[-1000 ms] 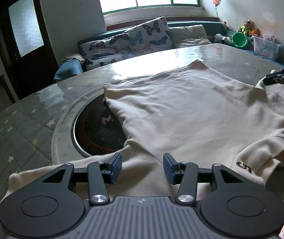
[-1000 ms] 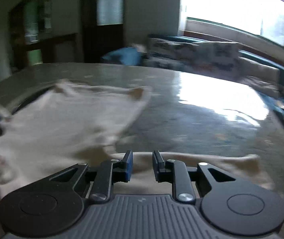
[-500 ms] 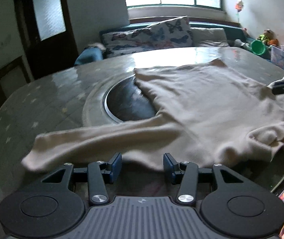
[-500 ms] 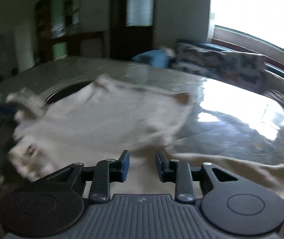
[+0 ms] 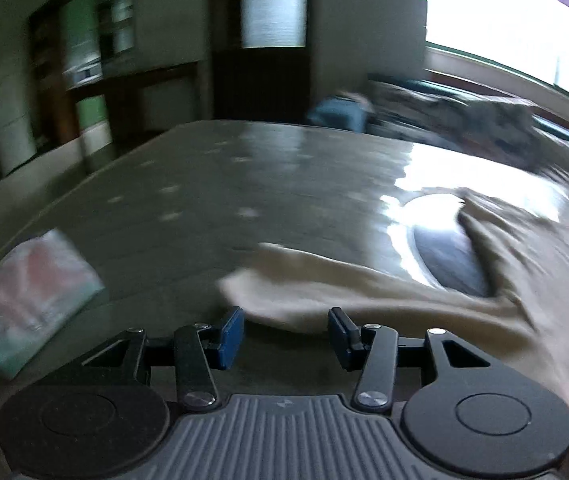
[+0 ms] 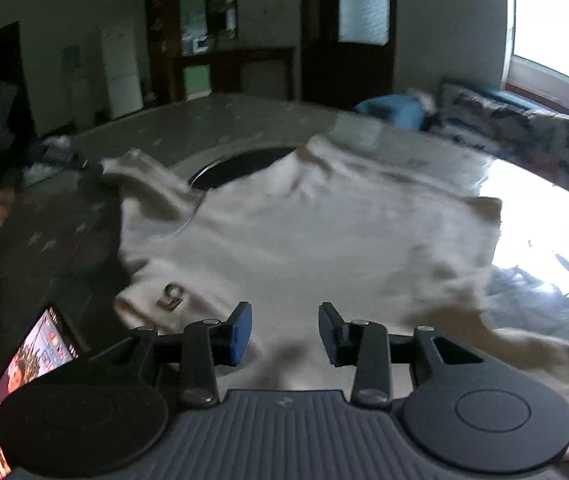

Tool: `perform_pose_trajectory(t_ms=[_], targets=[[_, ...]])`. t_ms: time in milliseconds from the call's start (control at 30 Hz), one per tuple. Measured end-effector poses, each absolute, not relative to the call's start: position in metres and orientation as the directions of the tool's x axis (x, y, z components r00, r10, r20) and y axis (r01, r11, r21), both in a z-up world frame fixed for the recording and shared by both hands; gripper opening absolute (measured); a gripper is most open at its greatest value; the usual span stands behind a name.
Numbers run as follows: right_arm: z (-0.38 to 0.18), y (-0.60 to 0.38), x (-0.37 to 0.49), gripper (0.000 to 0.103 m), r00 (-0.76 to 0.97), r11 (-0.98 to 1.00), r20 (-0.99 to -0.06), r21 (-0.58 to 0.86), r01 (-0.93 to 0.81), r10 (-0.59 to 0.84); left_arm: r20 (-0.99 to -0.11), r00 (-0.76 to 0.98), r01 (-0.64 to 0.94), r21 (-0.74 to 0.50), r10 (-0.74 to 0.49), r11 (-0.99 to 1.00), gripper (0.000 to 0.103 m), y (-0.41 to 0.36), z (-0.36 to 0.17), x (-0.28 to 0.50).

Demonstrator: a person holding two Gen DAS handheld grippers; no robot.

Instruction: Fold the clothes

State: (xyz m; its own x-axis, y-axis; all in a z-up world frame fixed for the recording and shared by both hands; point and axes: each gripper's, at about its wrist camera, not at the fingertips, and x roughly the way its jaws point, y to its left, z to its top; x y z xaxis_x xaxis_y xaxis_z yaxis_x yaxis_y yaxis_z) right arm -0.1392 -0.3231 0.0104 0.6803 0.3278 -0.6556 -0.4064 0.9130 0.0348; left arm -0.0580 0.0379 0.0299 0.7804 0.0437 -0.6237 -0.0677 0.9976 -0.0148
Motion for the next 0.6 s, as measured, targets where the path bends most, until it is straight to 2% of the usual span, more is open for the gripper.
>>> perform_pose_trajectory(t_ms=[100, 300, 333, 467, 600], targets=[[0.006, -0.320, -0.139, 0.038, 0.667, 0.909, -0.666, 0.042, -0.415, 0.335, -0.638, 0.768, -0.124, -0.064, 0.055, 0.990, 0.050, 0.056, 0.028, -0.043], [0.007, -0.322, -0.142, 0.039, 0.659, 0.909, -0.674, 0.048, -0.414, 0.335, -0.664, 0.747, -0.132, -0.095, 0.036, 0.987, 0.049, 0.067, 0.021, -0.021], [0.007, -0.322, -0.142, 0.039, 0.659, 0.910, -0.674, 0.049, -0.413, 0.335, -0.662, 0.749, -0.132, -0.094, 0.037, 0.987, 0.046, 0.067, 0.020, -0.019], [0.006, -0.321, -0.142, 0.039, 0.659, 0.911, -0.674, 0.052, -0.410, 0.334, -0.655, 0.755, -0.131, -0.101, 0.033, 0.986, 0.009, 0.069, 0.021, -0.013], [0.007, -0.320, -0.141, 0.039, 0.656, 0.911, -0.676, 0.056, -0.408, 0.335, -0.606, 0.796, -0.099, -0.141, -0.007, 0.985, 0.006, 0.063, 0.046, -0.017]])
